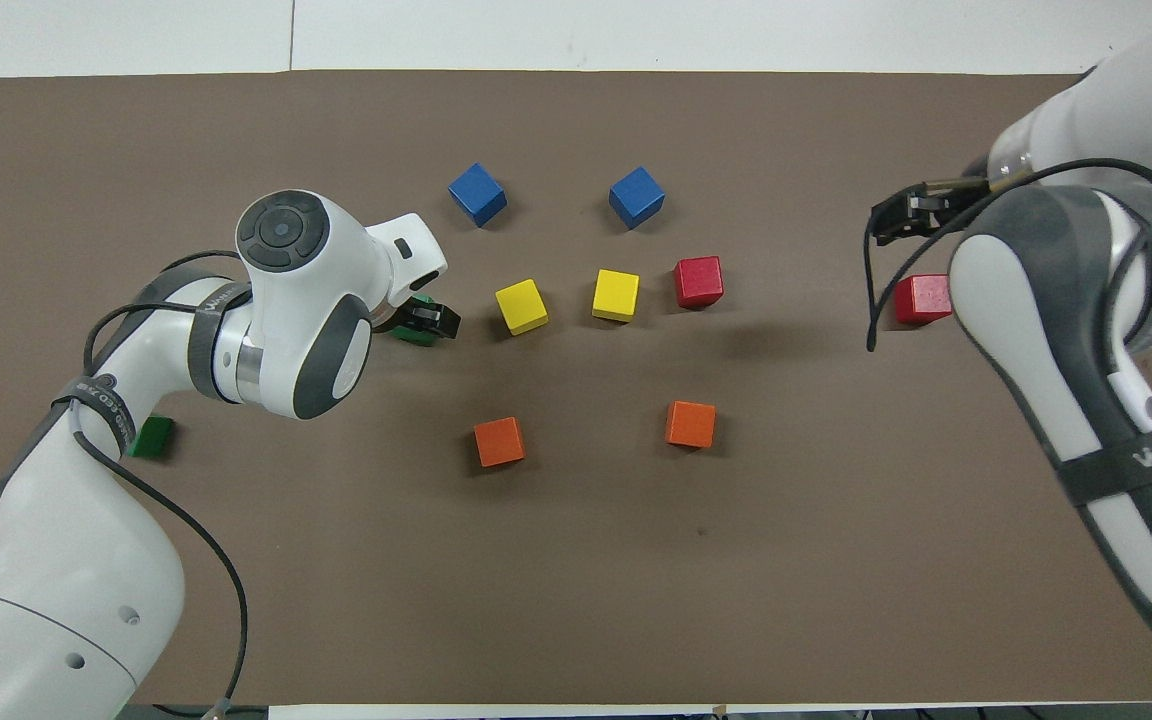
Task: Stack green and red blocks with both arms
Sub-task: 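Grasp the farther red cube while the left gripper carries green outward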
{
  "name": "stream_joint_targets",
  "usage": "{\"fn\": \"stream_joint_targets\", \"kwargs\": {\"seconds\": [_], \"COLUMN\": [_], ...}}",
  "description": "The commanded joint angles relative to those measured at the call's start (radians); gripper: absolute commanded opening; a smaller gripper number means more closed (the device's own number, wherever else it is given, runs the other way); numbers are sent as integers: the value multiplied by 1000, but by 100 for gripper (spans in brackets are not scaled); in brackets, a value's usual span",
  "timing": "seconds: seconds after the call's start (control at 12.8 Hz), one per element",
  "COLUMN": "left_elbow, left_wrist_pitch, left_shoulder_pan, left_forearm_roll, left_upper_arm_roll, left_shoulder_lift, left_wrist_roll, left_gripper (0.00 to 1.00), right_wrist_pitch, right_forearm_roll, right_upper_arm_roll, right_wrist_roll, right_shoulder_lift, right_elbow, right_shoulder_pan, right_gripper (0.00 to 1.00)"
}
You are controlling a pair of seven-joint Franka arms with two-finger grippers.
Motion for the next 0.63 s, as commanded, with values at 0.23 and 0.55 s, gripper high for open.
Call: {"fn": "stream_joint_targets", "kwargs": {"seconds": [0.23, 0.55], "left_elbow": [-22, -1], "left_wrist_pitch": [11, -29], "left_shoulder_pan": [-19, -5], "left_forearm_roll": [18, 18], "left_upper_arm_roll": [16, 17], "left_shoulder_lift": [-13, -17], "left_wrist_roll": [-33, -33], "left_gripper": [1, 0], "right_wrist_pitch": [151, 244], "right_forearm_roll": [-14, -19], "right_upper_arm_roll": [-4, -4], "right_wrist_roll": [165, 214], "right_shoulder_lift": [166, 223], "right_elbow": [128, 119], "right_shoulder_pan": [181, 200], "right_gripper": [100, 100]}}
